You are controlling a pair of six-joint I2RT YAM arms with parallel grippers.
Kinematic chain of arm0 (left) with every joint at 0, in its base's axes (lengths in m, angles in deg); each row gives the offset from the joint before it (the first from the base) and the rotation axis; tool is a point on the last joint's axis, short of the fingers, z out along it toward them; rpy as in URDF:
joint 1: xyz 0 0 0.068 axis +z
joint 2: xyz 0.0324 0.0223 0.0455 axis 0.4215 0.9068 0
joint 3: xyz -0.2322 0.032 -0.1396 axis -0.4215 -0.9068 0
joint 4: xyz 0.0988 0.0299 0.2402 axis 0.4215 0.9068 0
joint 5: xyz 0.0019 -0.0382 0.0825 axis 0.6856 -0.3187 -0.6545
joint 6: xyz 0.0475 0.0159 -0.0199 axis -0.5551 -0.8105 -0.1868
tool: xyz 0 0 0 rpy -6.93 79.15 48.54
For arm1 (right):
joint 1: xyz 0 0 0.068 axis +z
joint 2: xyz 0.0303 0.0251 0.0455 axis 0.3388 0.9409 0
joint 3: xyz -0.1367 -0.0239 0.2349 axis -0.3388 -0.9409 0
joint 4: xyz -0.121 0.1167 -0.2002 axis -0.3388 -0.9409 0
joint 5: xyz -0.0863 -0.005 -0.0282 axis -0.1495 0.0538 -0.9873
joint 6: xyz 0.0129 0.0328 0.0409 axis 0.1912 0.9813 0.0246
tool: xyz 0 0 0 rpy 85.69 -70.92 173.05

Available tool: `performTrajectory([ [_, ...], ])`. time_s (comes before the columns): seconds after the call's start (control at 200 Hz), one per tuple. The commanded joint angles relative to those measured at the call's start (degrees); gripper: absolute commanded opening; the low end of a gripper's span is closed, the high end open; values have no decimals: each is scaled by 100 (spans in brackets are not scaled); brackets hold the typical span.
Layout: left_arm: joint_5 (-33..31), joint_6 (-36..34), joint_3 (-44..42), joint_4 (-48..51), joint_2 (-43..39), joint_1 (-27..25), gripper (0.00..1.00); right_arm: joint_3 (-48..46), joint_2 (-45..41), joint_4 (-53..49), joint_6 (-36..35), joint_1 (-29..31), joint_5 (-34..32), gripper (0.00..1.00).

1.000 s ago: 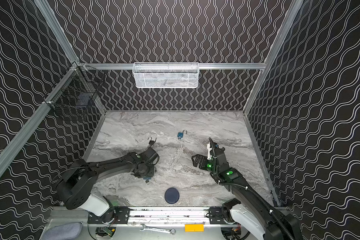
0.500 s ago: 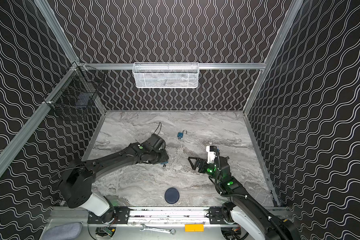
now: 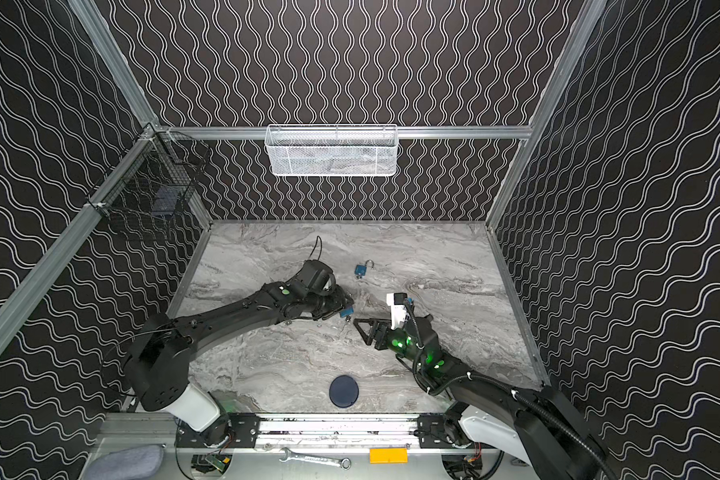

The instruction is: Lock with the key

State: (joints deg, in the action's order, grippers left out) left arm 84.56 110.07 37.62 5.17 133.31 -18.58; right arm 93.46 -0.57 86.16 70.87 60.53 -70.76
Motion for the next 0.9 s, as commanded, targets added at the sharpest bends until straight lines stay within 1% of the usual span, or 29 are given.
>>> performTrajectory([
  [0.0, 174, 425, -87, -779, -100, 0, 24, 140, 295, 601, -56, 274, -920, 67],
  [0.12, 348, 502, -23, -809, -39, -8, 24, 351, 810, 856, -59, 466, -1347, 58],
  [0.175, 430, 632, -139, -1021, -34, -13, 24, 503, 1051, 902, -122, 518, -1377, 55],
  [0.215, 455, 685, -191, -1156, -34, -9, 24, 614, 1199, 905, -163, 559, -1408, 50],
  [0.26, 484, 713, -204, -1160, -24, -9, 23, 689, 1315, 954, -185, 607, -1505, 47],
  [0.315, 480, 705, -193, -1097, -29, -10, 23, 762, 1401, 1049, -260, 684, -1644, 46],
  [0.45, 457, 848, -399, -1283, -186, -4, 22, 949, 1491, 792, -288, 743, -1963, 44],
  [0.746, 546, 959, -369, -1327, -234, 53, 22, 882, 1523, 905, -273, 766, -2106, 41],
  [0.896, 511, 1011, -437, -1437, -235, 61, 21, 875, 1473, 834, -315, 809, -2188, 34],
])
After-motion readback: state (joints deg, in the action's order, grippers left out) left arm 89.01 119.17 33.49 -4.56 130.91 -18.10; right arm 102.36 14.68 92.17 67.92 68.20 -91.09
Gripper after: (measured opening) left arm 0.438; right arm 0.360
